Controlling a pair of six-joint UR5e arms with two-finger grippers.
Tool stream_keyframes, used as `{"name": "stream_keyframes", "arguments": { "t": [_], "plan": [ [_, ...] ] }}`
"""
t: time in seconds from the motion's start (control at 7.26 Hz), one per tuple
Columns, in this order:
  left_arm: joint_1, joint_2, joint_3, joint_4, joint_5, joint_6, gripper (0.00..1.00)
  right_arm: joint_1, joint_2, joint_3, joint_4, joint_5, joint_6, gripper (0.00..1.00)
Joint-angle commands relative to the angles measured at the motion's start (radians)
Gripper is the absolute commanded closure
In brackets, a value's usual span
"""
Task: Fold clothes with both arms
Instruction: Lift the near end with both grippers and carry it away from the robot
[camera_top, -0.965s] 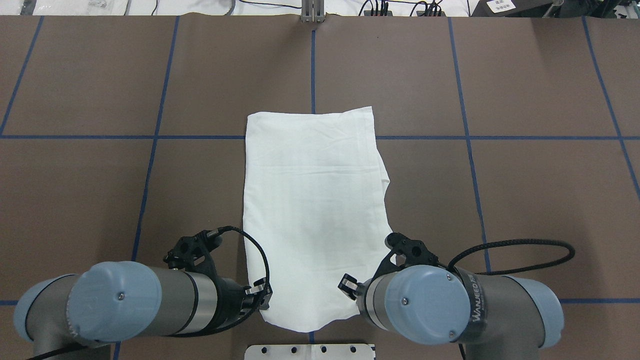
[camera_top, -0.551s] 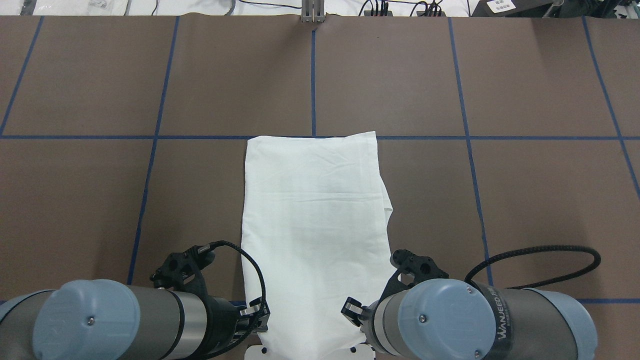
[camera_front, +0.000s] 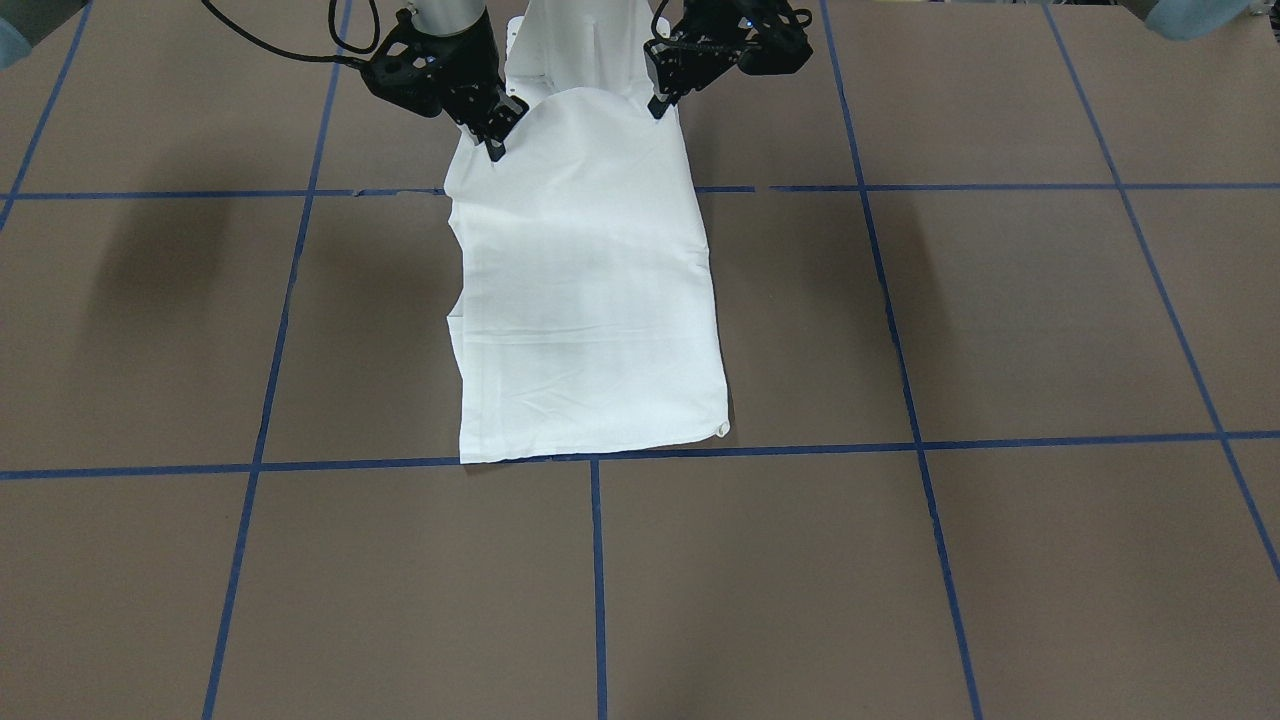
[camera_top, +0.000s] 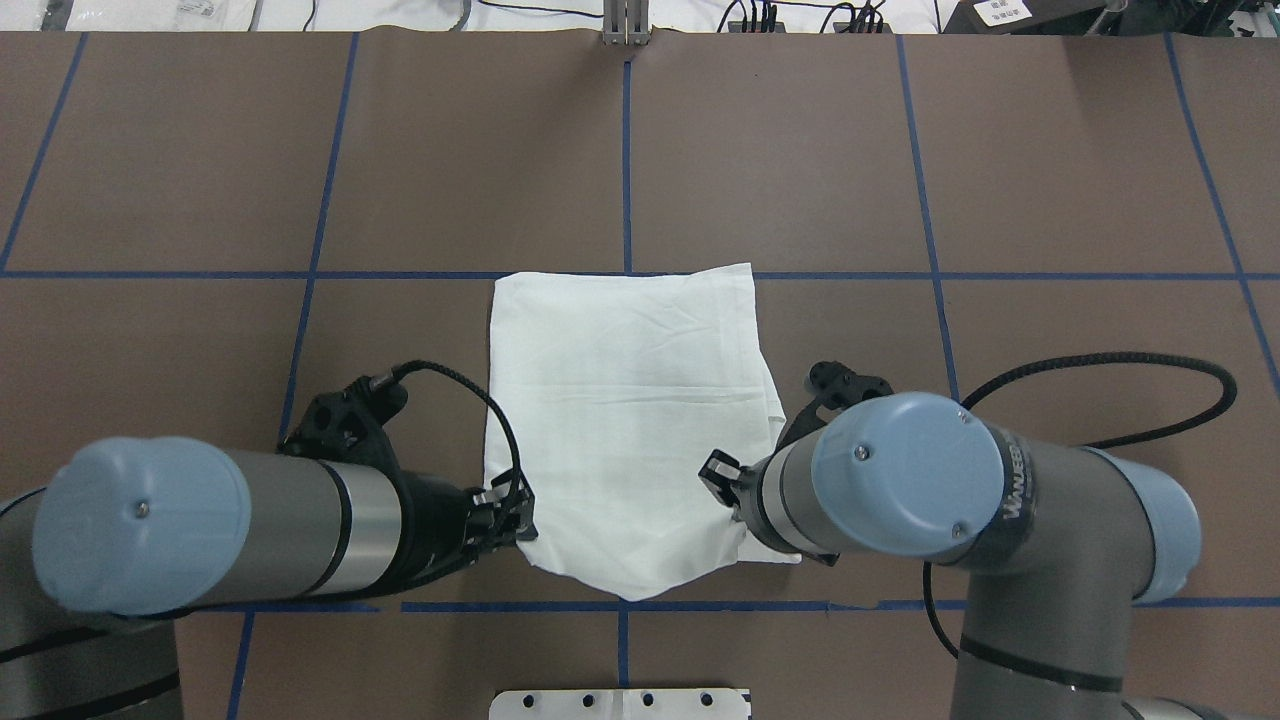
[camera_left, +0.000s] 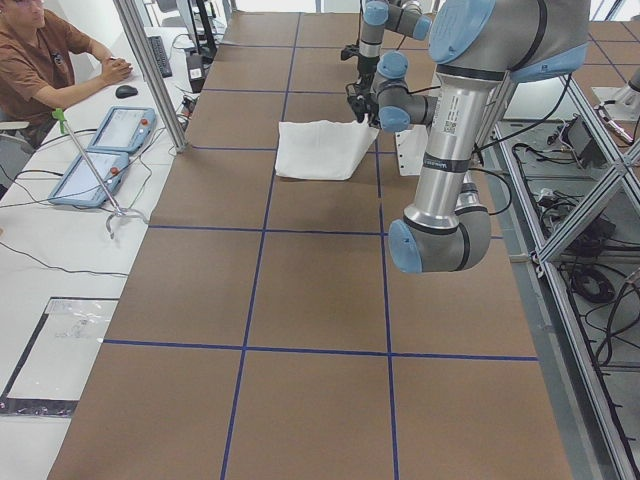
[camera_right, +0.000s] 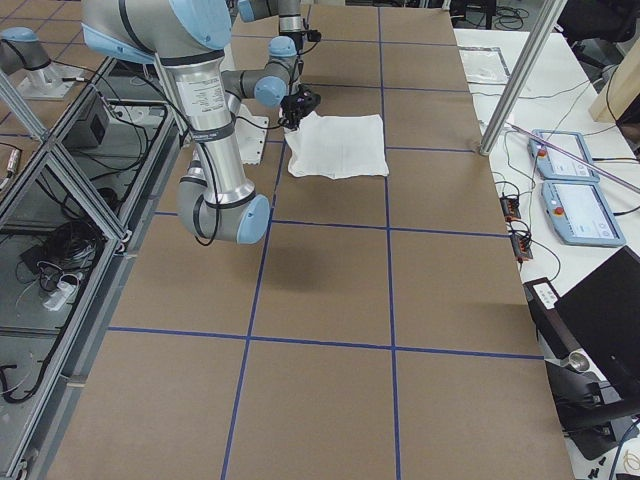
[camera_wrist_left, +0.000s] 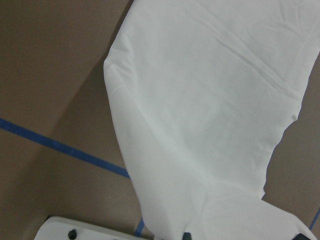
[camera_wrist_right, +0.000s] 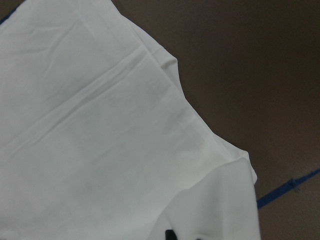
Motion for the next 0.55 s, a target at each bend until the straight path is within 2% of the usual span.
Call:
{"name": "stream_keyframes", "arguments": {
  "t": [0.0, 0.14, 0.41],
  "plan": [
    [-0.123, -0.073, 0.099, -0.017, -0.001, 0.001, 1.0, 0.139, 0.064, -0.092, 0.002, 0.048, -0.08, 1.0],
    [-0.16, -0.073, 0.121, -0.021, -0.003, 0.016, 1.0, 0.174, 0.094, -0.152, 0.037, 0.048, -0.082, 1.0],
    [-0.188, -0.073, 0.17, -0.024, -0.001, 0.052, 1.0, 0.207, 0.147, -0.319, 0.184, 0.048, -0.088, 1.0]
  ]
}}
